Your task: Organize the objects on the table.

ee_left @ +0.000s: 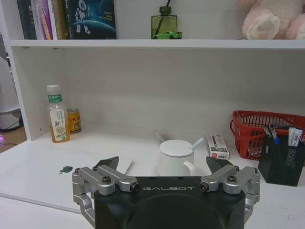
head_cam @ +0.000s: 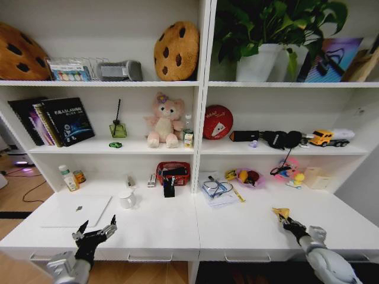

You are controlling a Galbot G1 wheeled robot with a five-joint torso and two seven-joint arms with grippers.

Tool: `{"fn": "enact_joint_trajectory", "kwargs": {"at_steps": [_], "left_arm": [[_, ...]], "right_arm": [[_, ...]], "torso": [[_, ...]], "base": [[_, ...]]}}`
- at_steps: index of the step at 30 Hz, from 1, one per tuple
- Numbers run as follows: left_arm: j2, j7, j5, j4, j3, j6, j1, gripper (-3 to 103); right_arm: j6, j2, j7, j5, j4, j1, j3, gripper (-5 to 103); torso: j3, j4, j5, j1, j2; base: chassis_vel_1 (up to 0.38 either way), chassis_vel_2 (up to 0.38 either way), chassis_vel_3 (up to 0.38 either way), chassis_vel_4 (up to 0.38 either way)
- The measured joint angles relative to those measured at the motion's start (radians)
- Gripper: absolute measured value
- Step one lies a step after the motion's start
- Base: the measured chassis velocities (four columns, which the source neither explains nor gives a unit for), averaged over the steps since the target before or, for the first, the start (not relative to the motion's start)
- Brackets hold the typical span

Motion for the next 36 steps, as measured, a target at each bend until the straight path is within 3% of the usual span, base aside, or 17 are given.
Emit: {"fn": "enact_joint_trajectory", "kwargs": {"at_steps": [9, 11, 16, 21, 25, 33, 34, 36], "left_arm": [[0.0, 0.0, 0.0, 0.0, 0.0, 0.0, 0.0, 100], [0.0, 0.0, 0.0, 0.0, 0.0, 0.0, 0.0, 100], [0.0, 0.0, 0.0, 0.0, 0.0, 0.0, 0.0, 100], [0.0, 0.0, 0.0, 0.0, 0.0, 0.0, 0.0, 100], [0.0, 0.0, 0.0, 0.0, 0.0, 0.0, 0.0, 100], [0.0, 0.0, 0.0, 0.0, 0.0, 0.0, 0.0, 100], [0.0, 0.0, 0.0, 0.0, 0.0, 0.0, 0.0, 100], [0.0, 0.0, 0.0, 0.0, 0.0, 0.0, 0.0, 100]], "right_arm": [[-0.016, -0.07, 0.025, 0.083, -0.013, 0.151, -0.058, 21], [-0.047, -0.1, 0.041, 0.125, -0.065, 0.311, -0.156, 21], [-0.062, -0.106, 0.056, 0.127, -0.154, 0.481, -0.285, 21], [-0.048, -0.081, 0.058, 0.078, -0.286, 0.651, -0.405, 21], [0.002, -0.021, 0.057, -0.009, -0.511, 0.838, -0.501, 21], [0.026, 0.037, 0.066, -0.081, -0.672, 0.934, -0.55, 18], [0.026, 0.042, 0.067, -0.082, -0.679, 0.935, -0.551, 28], [0.025, 0.043, 0.069, -0.082, -0.678, 0.93, -0.549, 33]], "torso": [[0.0, 0.0002, -0.0008, 0.0, 0.0], [0.0, 0.0007, -0.0009, 0.0, 0.0], [0.0, 0.0006, -0.0006, 0.0, 0.0], [0.0, 0.0001, -0.001, 0.0, 0.0], [0.0, 0.0006, -0.001, 0.0, 0.0], [0.0, 0.0002, -0.0008, 0.0, 0.0], [0.0, 0.0002, -0.0008, 0.0, 0.0], [0.0, 0.0003, -0.0009, 0.0, 0.0]], "base": [[0.0, 0.0, 0.0, 0.0], [0.0, 0.0, 0.0, 0.0], [0.0, 0.0, 0.0, 0.0], [0.0, 0.0, 0.0, 0.0], [0.0, 0.0, 0.0, 0.0], [0.0, 0.0, 0.0, 0.0], [0.0, 0.0, 0.0, 0.0], [0.0, 0.0, 0.0, 0.0]]}}
